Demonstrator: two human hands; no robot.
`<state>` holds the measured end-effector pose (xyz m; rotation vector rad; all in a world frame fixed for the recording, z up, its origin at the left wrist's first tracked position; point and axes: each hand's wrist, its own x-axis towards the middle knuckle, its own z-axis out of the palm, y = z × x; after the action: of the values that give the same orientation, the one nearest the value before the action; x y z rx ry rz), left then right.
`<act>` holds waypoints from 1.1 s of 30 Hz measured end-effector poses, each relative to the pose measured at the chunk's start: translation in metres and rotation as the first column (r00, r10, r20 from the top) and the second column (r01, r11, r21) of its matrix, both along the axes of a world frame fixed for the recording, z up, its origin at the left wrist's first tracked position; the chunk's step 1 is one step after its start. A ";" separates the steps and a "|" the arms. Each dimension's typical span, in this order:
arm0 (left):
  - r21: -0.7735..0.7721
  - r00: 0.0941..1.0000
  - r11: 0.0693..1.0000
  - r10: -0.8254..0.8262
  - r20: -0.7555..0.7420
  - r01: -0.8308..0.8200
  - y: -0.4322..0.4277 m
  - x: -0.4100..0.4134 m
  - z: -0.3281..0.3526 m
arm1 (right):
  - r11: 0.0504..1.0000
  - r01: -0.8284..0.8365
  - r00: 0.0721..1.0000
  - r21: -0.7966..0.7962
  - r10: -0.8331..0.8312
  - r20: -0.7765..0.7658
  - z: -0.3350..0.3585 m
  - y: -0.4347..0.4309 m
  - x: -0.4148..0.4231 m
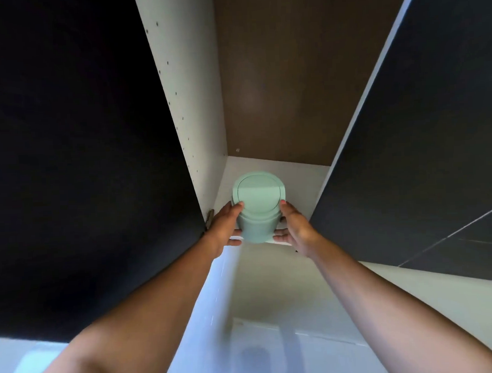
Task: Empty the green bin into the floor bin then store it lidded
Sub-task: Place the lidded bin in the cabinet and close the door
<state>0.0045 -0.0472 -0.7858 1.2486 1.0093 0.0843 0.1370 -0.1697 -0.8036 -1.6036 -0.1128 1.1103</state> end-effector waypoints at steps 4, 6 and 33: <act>-0.006 1.000 1.000 -0.010 -0.006 0.010 0.001 0.018 -0.024 | 0.999 0.035 0.999 -0.015 -0.035 -0.004 -0.025 0.008 0.012; -0.017 1.000 1.000 -0.023 -0.011 0.023 0.002 0.023 -0.032 | 0.998 0.053 0.999 -0.036 -0.053 -0.008 -0.033 0.011 0.015; 0.028 0.996 0.998 0.055 0.064 -0.057 0.006 0.049 -0.041 | 0.992 0.123 0.990 0.019 -0.124 0.071 -0.025 0.020 0.021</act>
<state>0.0533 -0.0416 -0.8272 1.2374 0.9909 0.1818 0.1582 -0.1494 -0.8288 -1.6156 -0.0676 0.9549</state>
